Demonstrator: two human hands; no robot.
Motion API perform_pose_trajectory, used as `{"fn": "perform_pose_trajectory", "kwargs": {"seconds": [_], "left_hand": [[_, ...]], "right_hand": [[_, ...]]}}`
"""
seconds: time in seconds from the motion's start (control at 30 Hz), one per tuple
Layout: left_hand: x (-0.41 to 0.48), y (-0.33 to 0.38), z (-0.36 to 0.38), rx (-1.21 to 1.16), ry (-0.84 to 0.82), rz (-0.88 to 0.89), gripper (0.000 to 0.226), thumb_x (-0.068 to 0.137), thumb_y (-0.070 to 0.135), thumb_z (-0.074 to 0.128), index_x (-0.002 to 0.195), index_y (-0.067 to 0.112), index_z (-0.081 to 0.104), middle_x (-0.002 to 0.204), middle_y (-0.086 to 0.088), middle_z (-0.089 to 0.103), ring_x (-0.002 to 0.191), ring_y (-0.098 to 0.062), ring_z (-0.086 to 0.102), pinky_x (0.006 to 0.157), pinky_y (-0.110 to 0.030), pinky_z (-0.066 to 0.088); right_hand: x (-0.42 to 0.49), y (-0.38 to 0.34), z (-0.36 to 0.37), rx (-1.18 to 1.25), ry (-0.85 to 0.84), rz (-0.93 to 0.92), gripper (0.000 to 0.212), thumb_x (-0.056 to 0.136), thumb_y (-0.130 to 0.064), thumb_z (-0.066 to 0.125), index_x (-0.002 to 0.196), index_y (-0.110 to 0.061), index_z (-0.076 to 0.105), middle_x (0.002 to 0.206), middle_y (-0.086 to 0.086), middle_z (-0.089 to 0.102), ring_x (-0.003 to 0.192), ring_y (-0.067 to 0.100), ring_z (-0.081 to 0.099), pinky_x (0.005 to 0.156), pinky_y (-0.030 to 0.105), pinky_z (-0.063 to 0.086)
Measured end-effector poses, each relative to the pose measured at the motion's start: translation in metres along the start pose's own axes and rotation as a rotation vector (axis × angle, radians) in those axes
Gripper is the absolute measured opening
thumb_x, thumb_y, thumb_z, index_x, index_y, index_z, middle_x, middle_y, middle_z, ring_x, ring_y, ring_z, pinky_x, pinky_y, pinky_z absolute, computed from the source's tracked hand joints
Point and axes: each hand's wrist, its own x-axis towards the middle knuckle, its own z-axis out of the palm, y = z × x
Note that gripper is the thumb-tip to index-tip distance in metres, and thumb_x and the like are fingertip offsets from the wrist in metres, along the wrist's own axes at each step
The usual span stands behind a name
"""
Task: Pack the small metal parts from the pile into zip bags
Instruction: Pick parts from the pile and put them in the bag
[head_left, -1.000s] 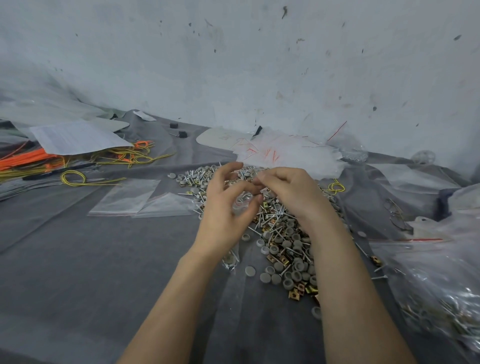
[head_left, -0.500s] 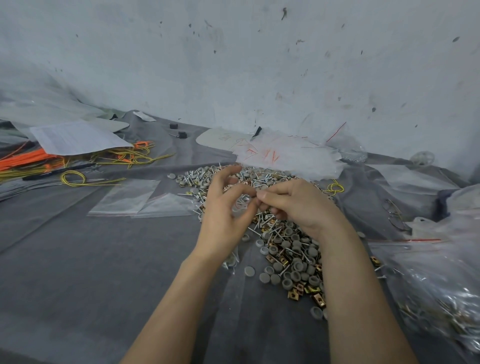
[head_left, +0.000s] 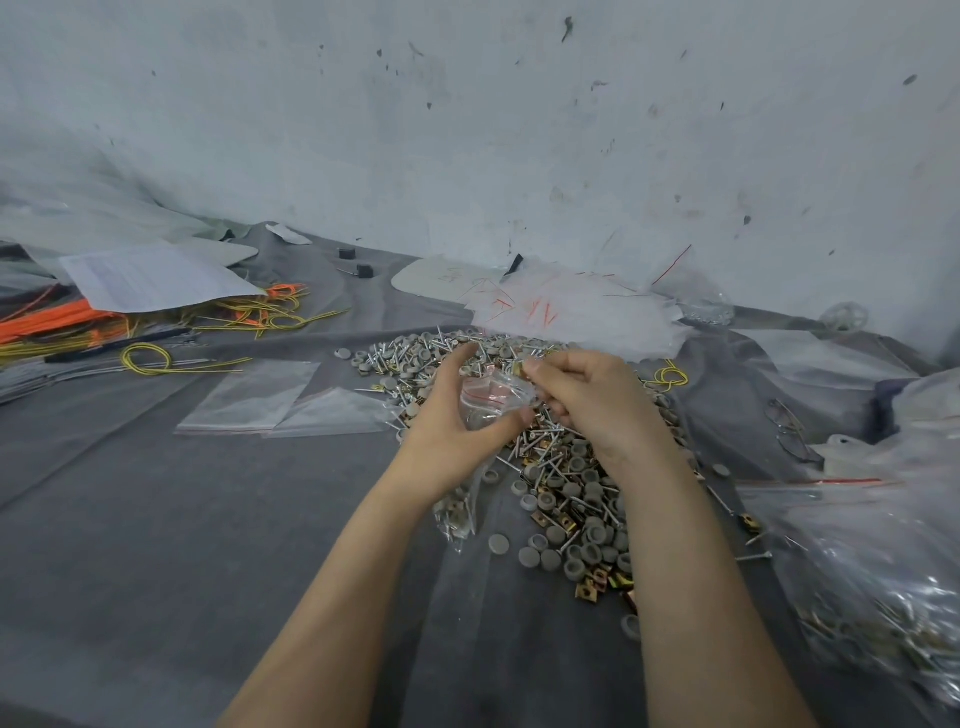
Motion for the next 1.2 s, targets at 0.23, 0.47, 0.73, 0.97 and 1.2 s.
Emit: {"fn": "perform_pose_trajectory", "kwargs": {"seconds": [0.23, 0.47, 0.73, 0.97, 1.2], "left_hand": [[-0.001, 0.001, 0.004, -0.045, 0.039, 0.034, 0.073, 0.080, 0.033, 0.074, 0.142, 0.026, 0.036, 0.142, 0.010, 0.042, 0.127, -0.004, 0.039, 0.100, -0.016, 0.034], [-0.003, 0.007, -0.013, -0.258, 0.212, 0.016, 0.053, 0.070, 0.039, 0.075, 0.117, 0.037, 0.049, 0.109, 0.009, 0.059, 0.083, 0.015, 0.060, 0.062, -0.002, 0.044], [0.003, 0.011, -0.028, -0.180, 0.396, -0.012, 0.051, 0.081, 0.029, 0.074, 0.125, 0.033, 0.047, 0.111, 0.024, 0.049, 0.106, 0.007, 0.053, 0.087, -0.013, 0.044], [0.002, 0.007, -0.031, -0.173, 0.407, -0.048, 0.053, 0.081, 0.030, 0.073, 0.126, 0.031, 0.045, 0.120, 0.017, 0.048, 0.121, -0.017, 0.051, 0.105, -0.041, 0.042], [0.004, 0.004, -0.028, -0.157, 0.409, -0.058, 0.051, 0.082, 0.030, 0.073, 0.125, 0.030, 0.045, 0.130, 0.006, 0.049, 0.123, -0.018, 0.048, 0.106, -0.042, 0.041]], "right_hand": [[-0.001, -0.014, 0.004, -0.141, -0.002, -0.139, 0.015, 0.086, -0.040, 0.065, 0.073, -0.034, 0.069, 0.059, -0.025, 0.062, 0.060, -0.017, 0.056, 0.053, 0.001, 0.038], [0.007, 0.020, 0.002, -0.376, 0.217, -0.053, 0.023, 0.095, -0.025, 0.055, 0.108, -0.013, 0.069, 0.100, -0.001, 0.069, 0.076, 0.006, 0.057, 0.074, 0.021, 0.044], [0.019, 0.063, 0.047, -0.833, -0.110, 0.095, 0.031, 0.092, -0.009, 0.050, 0.117, -0.019, 0.065, 0.123, 0.006, 0.061, 0.112, 0.026, 0.052, 0.098, 0.038, 0.045], [0.026, 0.064, 0.066, -1.037, -0.099, 0.097, 0.037, 0.091, -0.030, 0.059, 0.127, -0.019, 0.057, 0.138, 0.011, 0.041, 0.132, 0.036, 0.029, 0.108, 0.051, 0.026], [0.019, 0.071, 0.065, -0.888, 0.017, 0.024, 0.018, 0.093, -0.027, 0.056, 0.108, -0.025, 0.064, 0.127, 0.006, 0.049, 0.124, 0.029, 0.036, 0.104, 0.044, 0.029]]}}
